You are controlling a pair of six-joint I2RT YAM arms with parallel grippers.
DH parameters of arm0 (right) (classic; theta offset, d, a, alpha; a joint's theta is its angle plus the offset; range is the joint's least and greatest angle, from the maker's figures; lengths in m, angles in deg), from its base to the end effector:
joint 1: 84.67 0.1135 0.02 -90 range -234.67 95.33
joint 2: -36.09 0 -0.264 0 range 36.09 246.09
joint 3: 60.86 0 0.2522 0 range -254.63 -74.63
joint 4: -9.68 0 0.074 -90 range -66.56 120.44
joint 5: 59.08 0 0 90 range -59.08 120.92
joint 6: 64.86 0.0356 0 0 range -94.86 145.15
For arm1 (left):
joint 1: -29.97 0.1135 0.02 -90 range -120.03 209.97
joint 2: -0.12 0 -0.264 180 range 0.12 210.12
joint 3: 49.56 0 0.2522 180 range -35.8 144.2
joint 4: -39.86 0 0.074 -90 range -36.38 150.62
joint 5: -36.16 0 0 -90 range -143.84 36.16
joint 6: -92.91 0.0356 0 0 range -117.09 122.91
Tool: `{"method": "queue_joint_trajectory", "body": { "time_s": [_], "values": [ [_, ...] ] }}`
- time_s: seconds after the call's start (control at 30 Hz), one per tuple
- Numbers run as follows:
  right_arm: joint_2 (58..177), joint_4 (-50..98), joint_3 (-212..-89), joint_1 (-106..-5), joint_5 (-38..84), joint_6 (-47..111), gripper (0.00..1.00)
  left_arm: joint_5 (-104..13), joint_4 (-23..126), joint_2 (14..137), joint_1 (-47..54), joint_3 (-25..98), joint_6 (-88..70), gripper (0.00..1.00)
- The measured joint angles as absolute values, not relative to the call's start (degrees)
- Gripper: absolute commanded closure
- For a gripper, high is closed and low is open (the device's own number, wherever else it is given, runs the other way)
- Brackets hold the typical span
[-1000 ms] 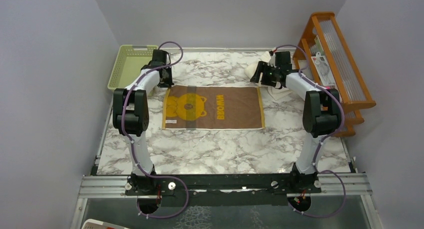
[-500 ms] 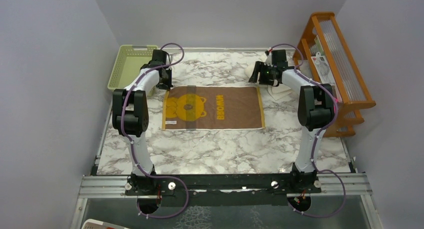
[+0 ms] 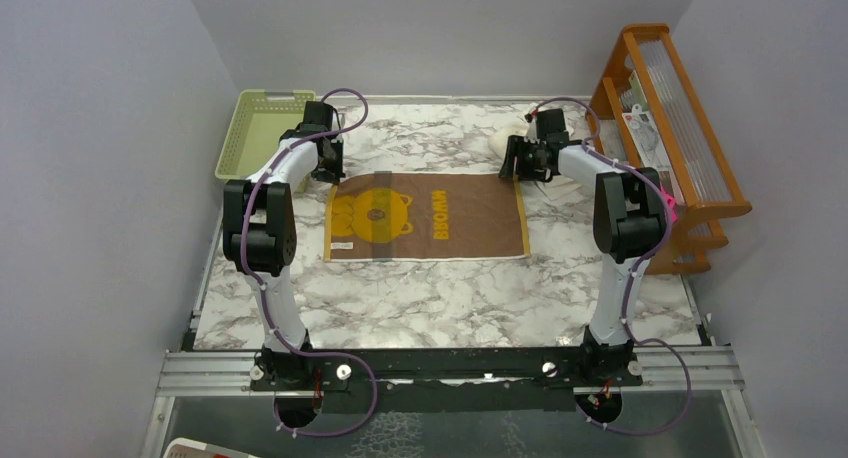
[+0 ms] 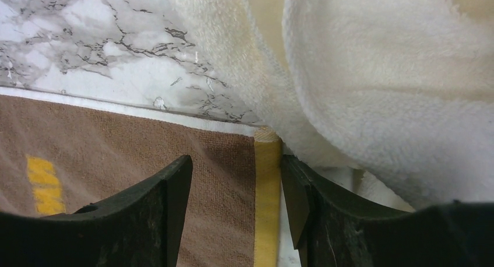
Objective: Roll the towels
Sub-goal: Fold the towel at the center of the board.
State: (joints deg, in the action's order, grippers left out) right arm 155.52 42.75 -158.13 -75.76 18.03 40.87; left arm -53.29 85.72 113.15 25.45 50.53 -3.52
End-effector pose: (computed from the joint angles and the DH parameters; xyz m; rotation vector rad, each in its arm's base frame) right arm 0.4387 0.0768 0.1590 0.0619 2.5600 0.4534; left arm 0.4245 -0.0339 0.2062 -0.0398 2.5989 -0.0817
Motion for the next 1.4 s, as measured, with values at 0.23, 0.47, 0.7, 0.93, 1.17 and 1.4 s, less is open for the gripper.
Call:
{"method": "queue_joint_trajectory", "body": {
  "time_s": [0.23,0.47,0.7,0.93,1.17,1.4],
  "values": [
    [155.3,42.5,-157.8,-74.2,24.1,39.8,0.47,-53.2,85.7,113.1,25.5,50.5,-3.5,1.00],
    [155.3,42.5,-157.8,-73.5,28.3,39.3,0.56,-53.3,85.7,113.1,25.5,50.5,-3.1,1.00],
    [155.4,42.7,-157.8,-73.2,32.2,38.6,0.57,-53.3,85.8,113.1,25.5,50.5,-2.9,1.00],
    [155.8,42.7,-157.8,-70.7,37.5,37.3,0.59,-53.3,85.8,113.1,25.5,50.5,-2.9,1.00],
    [155.9,42.2,-157.9,-68.1,43.4,36.2,0.79,-53.3,85.9,113.1,25.5,50.5,-2.9,1.00],
    [155.0,40.5,-156.2,-67.7,40.0,37.0,0.99,-53.3,85.9,113.1,25.6,50.6,-2.9,1.00]
  ]
}}
